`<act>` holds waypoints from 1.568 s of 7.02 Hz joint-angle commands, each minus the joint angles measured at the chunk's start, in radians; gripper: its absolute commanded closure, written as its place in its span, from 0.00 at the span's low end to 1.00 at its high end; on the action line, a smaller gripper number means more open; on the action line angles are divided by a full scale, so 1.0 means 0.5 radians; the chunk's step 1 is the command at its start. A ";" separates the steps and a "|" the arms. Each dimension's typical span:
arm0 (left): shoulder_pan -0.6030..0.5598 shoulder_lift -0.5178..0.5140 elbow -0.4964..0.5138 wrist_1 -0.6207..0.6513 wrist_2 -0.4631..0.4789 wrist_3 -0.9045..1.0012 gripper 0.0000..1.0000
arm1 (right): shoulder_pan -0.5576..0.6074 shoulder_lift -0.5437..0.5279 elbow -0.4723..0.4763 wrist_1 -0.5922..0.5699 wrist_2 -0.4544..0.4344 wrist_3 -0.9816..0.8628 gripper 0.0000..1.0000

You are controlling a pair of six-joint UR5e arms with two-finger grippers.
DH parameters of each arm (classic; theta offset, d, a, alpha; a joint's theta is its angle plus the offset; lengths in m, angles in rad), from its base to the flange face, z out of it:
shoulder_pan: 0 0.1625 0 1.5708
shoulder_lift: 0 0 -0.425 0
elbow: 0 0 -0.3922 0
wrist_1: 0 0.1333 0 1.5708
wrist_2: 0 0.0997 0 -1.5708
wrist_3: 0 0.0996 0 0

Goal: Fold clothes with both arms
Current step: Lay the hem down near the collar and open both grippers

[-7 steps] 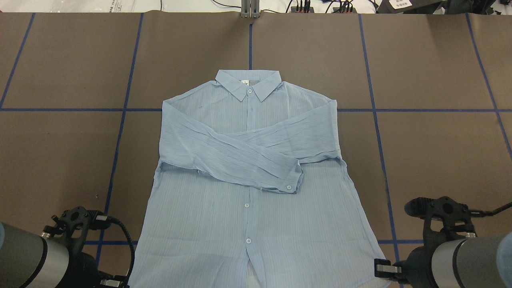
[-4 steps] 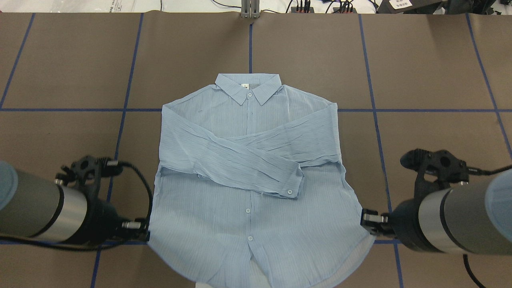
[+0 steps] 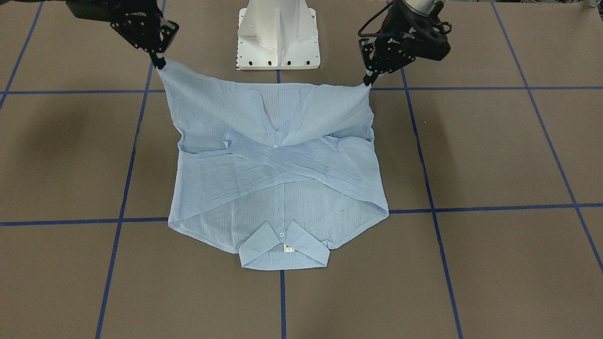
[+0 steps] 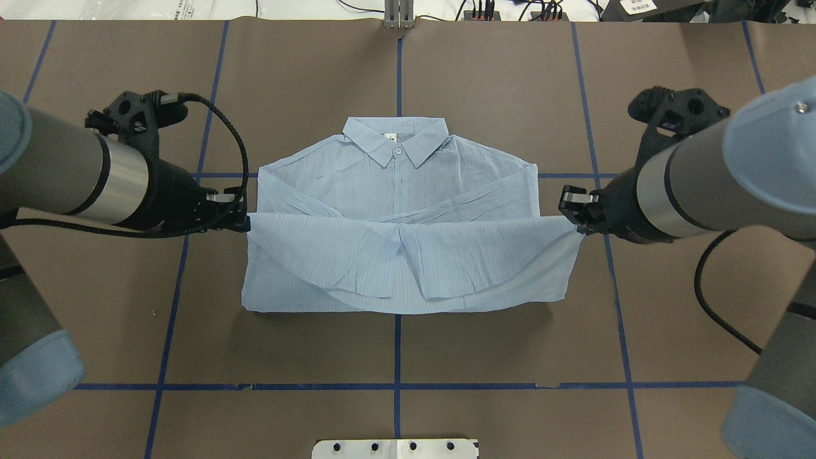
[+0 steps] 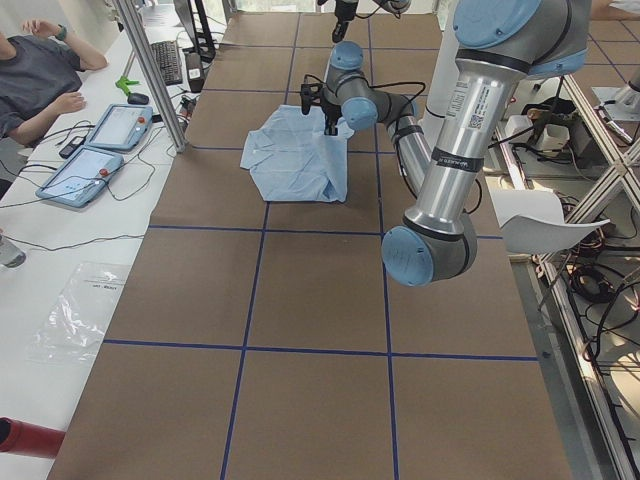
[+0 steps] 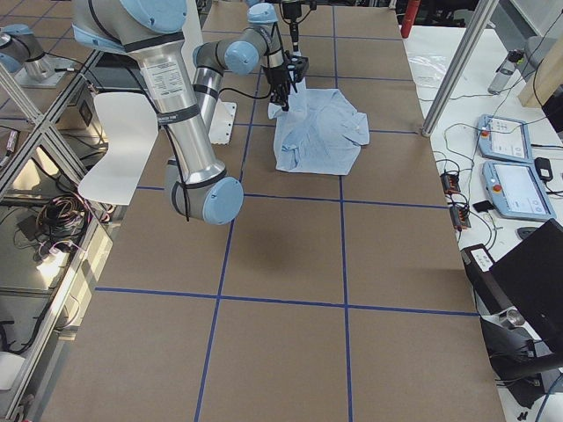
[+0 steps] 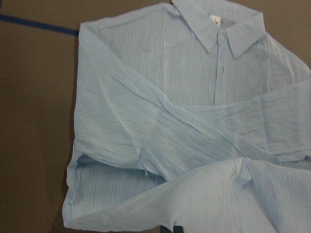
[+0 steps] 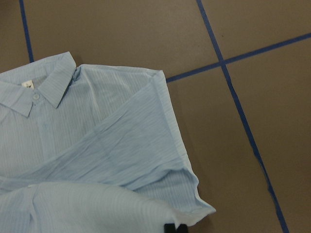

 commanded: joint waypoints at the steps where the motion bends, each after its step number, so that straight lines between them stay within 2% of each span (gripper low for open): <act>1: -0.080 -0.188 0.298 -0.011 0.143 0.078 1.00 | 0.101 0.120 -0.452 0.313 -0.034 -0.086 1.00; 2: -0.083 -0.213 0.418 -0.026 0.205 0.148 1.00 | 0.104 0.120 -0.691 0.549 -0.071 -0.086 1.00; 3: -0.083 -0.241 0.580 -0.142 0.254 0.188 1.00 | 0.123 0.120 -0.903 0.785 -0.080 -0.089 1.00; 4: -0.083 -0.286 0.812 -0.343 0.261 0.189 1.00 | 0.141 0.123 -1.038 0.909 -0.080 -0.096 1.00; 6: -0.083 -0.296 1.044 -0.516 0.343 0.192 1.00 | 0.138 0.126 -1.211 1.039 -0.080 -0.108 1.00; 8: -0.083 -0.345 1.246 -0.722 0.347 0.192 1.00 | 0.144 0.123 -1.322 1.131 -0.084 -0.181 1.00; 11: -0.132 -0.385 1.333 -0.735 0.347 0.308 1.00 | 0.258 0.126 -1.344 1.131 -0.077 -0.313 1.00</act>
